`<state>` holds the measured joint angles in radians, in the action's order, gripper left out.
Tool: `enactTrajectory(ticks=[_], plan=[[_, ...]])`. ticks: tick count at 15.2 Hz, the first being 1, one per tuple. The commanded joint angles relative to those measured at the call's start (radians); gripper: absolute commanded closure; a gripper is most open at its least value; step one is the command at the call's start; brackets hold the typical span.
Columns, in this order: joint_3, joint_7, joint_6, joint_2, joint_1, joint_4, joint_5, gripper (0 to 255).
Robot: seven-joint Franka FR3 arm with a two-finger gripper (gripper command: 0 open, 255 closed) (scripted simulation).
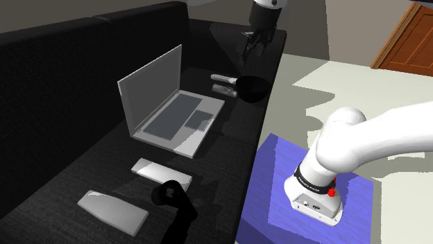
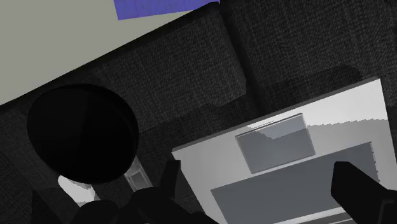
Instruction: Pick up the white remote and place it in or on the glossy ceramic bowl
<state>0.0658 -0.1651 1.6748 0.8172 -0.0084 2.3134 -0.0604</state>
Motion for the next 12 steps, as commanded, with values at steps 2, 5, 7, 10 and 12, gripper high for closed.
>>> enactTrajectory(ticks=[2,5,7,10,12], plan=[[-0.019,0.026,0.025,-0.014,-0.001,0.013,-0.008,0],[-0.077,0.102,0.100,-0.065,-0.005,0.042,-0.030,0],[-0.115,0.152,0.150,-0.107,-0.007,0.054,-0.042,0],[-0.172,0.229,0.225,-0.181,-0.008,0.060,-0.056,0],[-0.208,0.280,0.273,-0.237,-0.008,0.057,-0.061,0]])
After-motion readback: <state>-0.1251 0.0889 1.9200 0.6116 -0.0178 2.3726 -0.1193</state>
